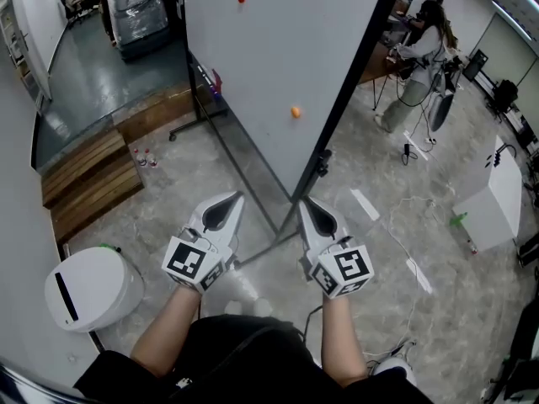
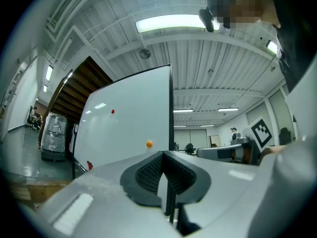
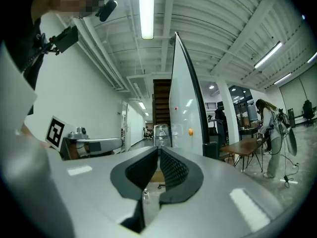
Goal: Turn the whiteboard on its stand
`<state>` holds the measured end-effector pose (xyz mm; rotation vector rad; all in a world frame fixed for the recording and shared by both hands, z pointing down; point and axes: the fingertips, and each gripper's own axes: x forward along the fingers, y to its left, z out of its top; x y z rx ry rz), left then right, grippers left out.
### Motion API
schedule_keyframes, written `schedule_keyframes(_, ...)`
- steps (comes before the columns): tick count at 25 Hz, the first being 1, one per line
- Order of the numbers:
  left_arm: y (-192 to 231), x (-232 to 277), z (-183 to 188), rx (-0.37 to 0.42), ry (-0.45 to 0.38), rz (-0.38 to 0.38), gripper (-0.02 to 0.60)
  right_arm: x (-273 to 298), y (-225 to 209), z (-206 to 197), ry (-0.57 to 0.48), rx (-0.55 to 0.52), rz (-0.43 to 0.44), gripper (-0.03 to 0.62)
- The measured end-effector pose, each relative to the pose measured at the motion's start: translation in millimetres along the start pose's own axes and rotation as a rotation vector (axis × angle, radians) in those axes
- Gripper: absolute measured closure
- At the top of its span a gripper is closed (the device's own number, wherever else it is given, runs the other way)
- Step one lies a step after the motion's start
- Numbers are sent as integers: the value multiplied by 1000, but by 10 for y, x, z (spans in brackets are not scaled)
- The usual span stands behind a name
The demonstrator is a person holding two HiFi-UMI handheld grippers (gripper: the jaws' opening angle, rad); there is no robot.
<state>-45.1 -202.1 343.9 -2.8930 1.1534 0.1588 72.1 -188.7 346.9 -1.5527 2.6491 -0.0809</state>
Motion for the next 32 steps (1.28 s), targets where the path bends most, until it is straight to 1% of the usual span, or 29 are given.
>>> schedule_keyframes(6,-24,-84,-32,-14,2,10,578,-43,336,-90,-17,37,50,585)
schedule_keyframes(11,-13,-161,-42,-4,9,11,578,-55,530,-124,-21,66,82,586)
schedule_keyframes(15,-10,-166,-39,0,5,11,578,-53,580,-133,-23,65,92,586)
schedule_keyframes(19,-6,-150,-3,-12,1,21,578,-39,577,-96,-32,65,92,586)
schedule_keyframes(25,-10,-126,-30,-9,5,9,578,-30,550,-113,-27,64,82,586)
schedule_keyframes(32,10,-158,4,-13,4,-2,578,-20,622,-128,-15,58,75,586)
